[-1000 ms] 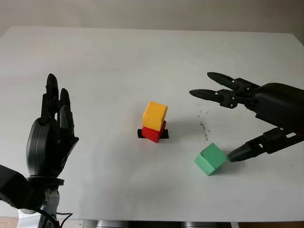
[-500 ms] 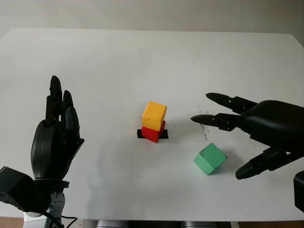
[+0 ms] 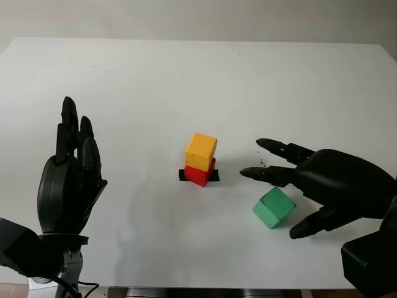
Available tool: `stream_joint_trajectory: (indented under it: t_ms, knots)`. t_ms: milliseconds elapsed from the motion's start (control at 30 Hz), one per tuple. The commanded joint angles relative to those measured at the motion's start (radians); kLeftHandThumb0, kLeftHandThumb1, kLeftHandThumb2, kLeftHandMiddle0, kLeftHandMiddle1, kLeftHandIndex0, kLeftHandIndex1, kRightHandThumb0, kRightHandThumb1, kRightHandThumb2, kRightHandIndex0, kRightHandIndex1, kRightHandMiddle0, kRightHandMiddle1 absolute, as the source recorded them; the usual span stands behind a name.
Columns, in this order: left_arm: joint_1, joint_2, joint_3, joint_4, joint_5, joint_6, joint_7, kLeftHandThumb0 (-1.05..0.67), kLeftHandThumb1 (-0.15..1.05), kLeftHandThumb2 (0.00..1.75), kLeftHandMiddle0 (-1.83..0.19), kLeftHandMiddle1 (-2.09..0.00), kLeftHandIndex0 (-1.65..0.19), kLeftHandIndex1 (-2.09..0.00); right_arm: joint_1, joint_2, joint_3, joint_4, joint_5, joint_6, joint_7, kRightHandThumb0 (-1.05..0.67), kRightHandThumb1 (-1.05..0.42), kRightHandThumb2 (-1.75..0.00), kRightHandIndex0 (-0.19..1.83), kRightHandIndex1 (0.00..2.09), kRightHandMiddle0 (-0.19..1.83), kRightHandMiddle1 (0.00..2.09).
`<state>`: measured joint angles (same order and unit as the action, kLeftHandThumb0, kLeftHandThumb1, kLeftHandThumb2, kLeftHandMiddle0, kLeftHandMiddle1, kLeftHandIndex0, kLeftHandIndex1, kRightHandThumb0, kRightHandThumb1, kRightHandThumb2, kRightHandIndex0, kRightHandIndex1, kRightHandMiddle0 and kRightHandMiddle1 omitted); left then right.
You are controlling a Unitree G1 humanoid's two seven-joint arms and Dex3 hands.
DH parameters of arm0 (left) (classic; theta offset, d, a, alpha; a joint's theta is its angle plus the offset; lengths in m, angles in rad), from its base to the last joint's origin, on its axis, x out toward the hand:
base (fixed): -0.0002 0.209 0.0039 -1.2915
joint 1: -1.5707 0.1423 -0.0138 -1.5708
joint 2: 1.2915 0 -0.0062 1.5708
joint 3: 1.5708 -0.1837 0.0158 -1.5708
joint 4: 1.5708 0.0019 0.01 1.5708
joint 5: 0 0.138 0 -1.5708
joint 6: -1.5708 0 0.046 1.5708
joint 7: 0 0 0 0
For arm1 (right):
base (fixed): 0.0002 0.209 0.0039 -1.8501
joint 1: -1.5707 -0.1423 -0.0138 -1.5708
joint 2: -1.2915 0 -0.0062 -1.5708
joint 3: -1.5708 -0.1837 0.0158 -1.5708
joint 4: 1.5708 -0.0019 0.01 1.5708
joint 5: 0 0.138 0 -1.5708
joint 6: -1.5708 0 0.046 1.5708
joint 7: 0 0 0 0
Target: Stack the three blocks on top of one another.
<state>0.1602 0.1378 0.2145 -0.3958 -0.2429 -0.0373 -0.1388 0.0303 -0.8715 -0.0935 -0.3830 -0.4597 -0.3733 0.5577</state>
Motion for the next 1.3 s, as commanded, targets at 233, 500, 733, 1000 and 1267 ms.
stream_joint_trajectory:
  t_ms: [233, 500, 733, 1000, 1267]
  knots:
    - [0.004, 0.006, -0.002, -0.007, 0.013, -0.004, -0.005, -0.63, 1.05, 0.67, 0.19, 0.0, 0.19, 0.0, -0.003, 0.004, 0.017, 0.061, -0.058, -0.063, -0.069, -0.47, -0.82, -0.06, -0.01, 0.07, 0.45, 0.11]
    - [0.016, 0.003, -0.008, -0.028, 0.049, 0.002, 0.014, -0.62, 1.05, 0.66, 0.19, 0.0, 0.19, 0.0, -0.01, 0.005, 0.014, 0.084, -0.055, -0.086, -0.096, -0.36, -0.84, -0.06, 0.07, 0.09, 0.6, 0.22]
    - [0.026, 0.001, -0.009, -0.046, 0.052, 0.012, 0.019, -0.62, 1.05, 0.63, 0.19, 0.0, 0.19, 0.0, -0.013, 0.003, 0.012, 0.089, -0.032, -0.095, -0.092, -0.31, -0.87, -0.05, 0.14, 0.07, 0.33, 1.18]
    - [0.014, 0.001, -0.014, -0.013, 0.059, -0.001, 0.012, -0.63, 1.05, 0.63, 0.19, 0.0, 0.19, 0.0, -0.019, 0.005, 0.009, 0.112, 0.032, -0.102, -0.085, -0.28, -0.9, -0.06, 0.17, 0.06, 0.27, 1.36]
    - [-0.004, -0.004, -0.026, 0.029, 0.068, -0.03, 0.011, -0.62, 1.05, 0.62, 0.19, 0.0, 0.19, 0.0, -0.023, 0.004, -0.004, 0.128, 0.119, -0.04, -0.045, -0.25, -0.92, -0.06, 0.16, 0.06, 0.23, 1.31]
